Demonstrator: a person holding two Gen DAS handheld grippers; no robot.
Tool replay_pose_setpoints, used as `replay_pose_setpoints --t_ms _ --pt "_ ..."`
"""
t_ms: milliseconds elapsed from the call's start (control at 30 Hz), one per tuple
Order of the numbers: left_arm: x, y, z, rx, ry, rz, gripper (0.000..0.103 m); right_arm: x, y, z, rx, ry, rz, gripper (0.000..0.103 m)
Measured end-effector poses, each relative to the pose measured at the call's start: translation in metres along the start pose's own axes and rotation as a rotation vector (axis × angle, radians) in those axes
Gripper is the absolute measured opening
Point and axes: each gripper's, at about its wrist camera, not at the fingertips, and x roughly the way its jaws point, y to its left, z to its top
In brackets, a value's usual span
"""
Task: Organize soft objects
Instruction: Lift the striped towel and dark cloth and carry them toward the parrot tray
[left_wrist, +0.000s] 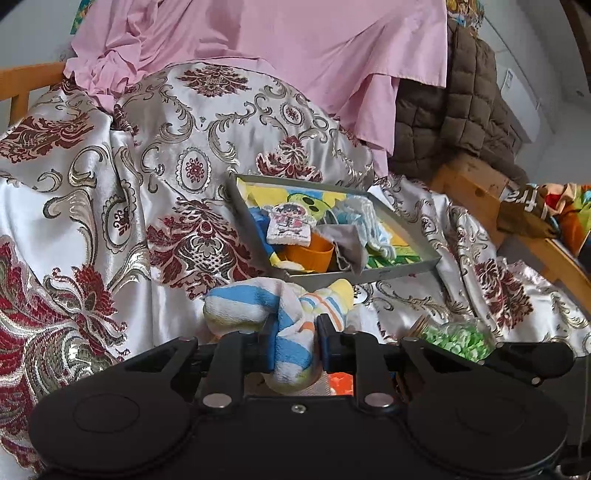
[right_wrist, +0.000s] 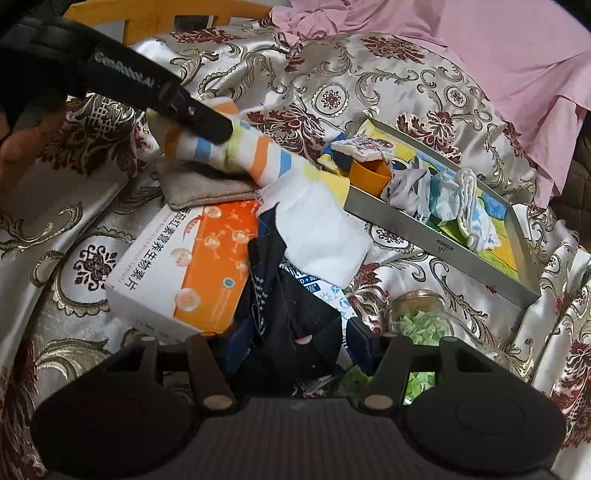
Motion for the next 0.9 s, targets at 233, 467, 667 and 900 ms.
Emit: replay_pose_setpoints --t_ms 233,467,667,900 --pt "0.000 -0.003 -0.001 0.007 0.003 -0.017 0.023 0.003 0.004 -0.004 -0.063 0.035 -0.007 0.058" --pt "0.001 -0.005 -0.002 0.015 0.006 -0.046 0.023 0.014 0.012 -0.007 -0.110 0.020 -0.065 0.047" --pt "-0.001 -0.012 -0.006 0.062 0.008 -0.081 0.022 0.011 0.007 -0.005 -0.071 0.003 -0.048 0.012" --pt "-0.010 -0.029 -0.008 0.135 0.003 -0.074 0.021 -0.013 -0.003 0.002 -0.016 -0.087 -0.099 0.006"
